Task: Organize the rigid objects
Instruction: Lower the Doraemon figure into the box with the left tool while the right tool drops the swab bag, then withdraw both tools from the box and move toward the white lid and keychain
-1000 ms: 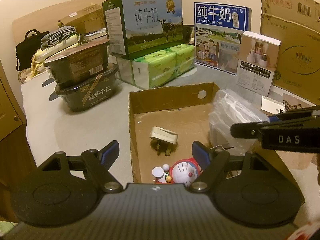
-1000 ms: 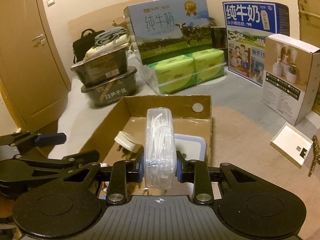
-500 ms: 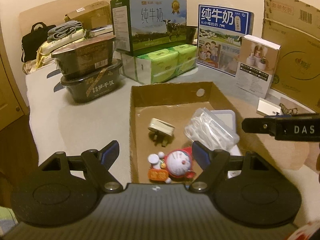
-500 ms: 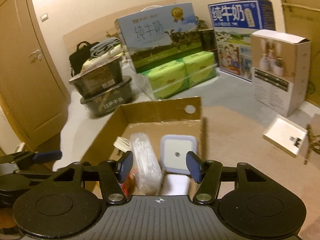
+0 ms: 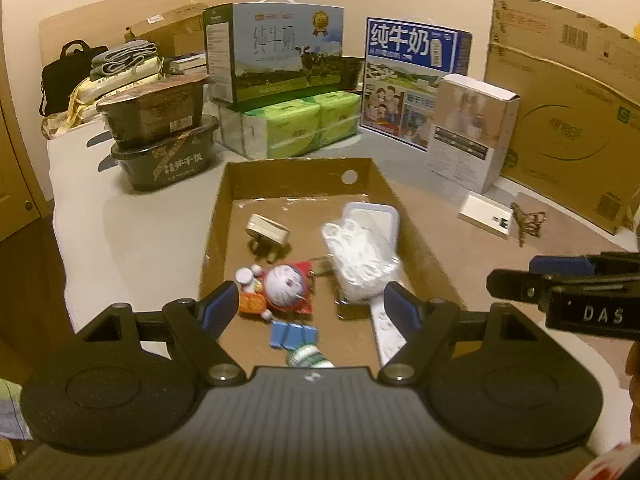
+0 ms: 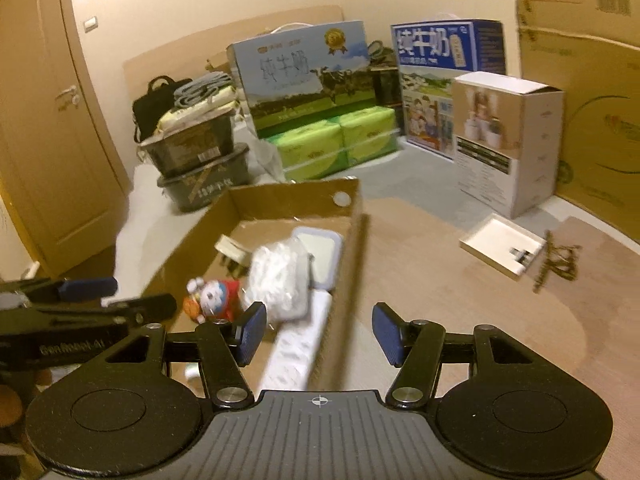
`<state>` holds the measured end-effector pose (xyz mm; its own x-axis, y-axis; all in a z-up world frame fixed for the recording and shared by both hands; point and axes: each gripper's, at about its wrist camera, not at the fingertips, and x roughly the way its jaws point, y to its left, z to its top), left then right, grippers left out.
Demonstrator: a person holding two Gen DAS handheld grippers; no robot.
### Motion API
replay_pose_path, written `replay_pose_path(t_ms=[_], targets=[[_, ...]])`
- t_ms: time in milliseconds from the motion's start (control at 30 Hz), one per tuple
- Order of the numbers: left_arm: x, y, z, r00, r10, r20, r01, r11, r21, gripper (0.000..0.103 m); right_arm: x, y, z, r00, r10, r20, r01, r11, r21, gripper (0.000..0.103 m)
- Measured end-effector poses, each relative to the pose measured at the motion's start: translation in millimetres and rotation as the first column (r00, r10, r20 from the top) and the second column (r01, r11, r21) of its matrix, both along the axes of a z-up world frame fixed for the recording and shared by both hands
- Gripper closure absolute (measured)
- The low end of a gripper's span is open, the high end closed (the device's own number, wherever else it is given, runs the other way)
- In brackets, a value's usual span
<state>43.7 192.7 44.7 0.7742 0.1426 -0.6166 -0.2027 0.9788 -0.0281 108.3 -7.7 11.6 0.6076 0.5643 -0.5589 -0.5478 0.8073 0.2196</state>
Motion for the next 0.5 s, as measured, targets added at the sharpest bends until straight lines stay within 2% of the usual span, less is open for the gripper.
replay_pose_path(t_ms=[500], targets=[[-33,-68,-1,1.0,-0.008,0.002,0.008,0.998,-0.063,0.025,-39,-90,-1,0.994,-0.112,0.003,0.112,0.993,-0.03,0.042]])
